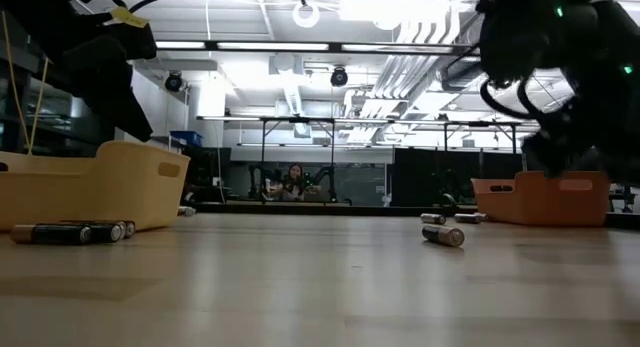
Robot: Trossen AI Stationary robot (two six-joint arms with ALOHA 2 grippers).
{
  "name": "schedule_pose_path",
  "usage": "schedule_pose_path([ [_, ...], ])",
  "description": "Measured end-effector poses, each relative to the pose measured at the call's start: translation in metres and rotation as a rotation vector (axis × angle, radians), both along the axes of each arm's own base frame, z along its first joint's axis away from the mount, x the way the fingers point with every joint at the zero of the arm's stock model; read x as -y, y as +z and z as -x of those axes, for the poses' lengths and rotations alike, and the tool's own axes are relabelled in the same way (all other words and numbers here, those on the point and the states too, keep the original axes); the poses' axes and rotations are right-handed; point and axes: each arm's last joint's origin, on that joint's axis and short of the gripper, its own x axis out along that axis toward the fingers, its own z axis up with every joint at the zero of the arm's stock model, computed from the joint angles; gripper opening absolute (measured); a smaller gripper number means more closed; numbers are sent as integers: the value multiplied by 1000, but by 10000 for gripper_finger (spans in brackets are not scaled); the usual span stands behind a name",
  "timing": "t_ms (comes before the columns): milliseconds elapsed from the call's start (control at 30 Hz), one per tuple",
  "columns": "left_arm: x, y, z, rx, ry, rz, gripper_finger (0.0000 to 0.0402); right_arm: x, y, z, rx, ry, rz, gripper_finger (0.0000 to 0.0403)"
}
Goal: Sort batteries
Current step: Put the silver battery into the orange bin
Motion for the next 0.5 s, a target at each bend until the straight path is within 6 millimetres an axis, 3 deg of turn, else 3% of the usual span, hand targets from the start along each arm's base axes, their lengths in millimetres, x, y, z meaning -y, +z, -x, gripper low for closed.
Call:
schedule_pose_path([
  [267,0,0,0,-2,-1,0,271,-4,-17,-3,-96,1,34,108],
  [400,0,0,0,-4,-3,-1,271,-2,-9,-9,-87,37,64,37],
  [500,0,0,0,-4,-2,-5,271,8,4,-21,-43,83,113,32],
])
